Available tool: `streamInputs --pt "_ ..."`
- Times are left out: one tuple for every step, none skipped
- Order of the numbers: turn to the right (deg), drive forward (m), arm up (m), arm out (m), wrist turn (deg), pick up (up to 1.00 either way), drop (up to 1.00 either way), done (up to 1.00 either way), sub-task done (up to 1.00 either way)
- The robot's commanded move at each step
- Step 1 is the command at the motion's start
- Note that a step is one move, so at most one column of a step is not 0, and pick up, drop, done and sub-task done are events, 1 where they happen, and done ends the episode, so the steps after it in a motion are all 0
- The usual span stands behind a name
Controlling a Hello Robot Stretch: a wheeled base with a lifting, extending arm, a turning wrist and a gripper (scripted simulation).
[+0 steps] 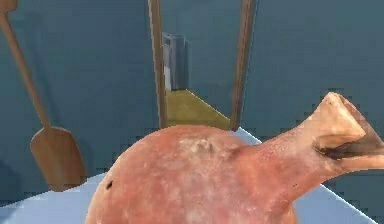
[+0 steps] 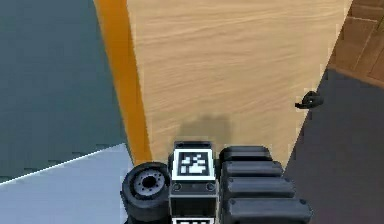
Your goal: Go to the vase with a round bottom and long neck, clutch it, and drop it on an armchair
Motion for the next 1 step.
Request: streamInputs --pt "6.0 0.00 0.00 0.00 0.0 0.00 0.00 0.00 0.00"
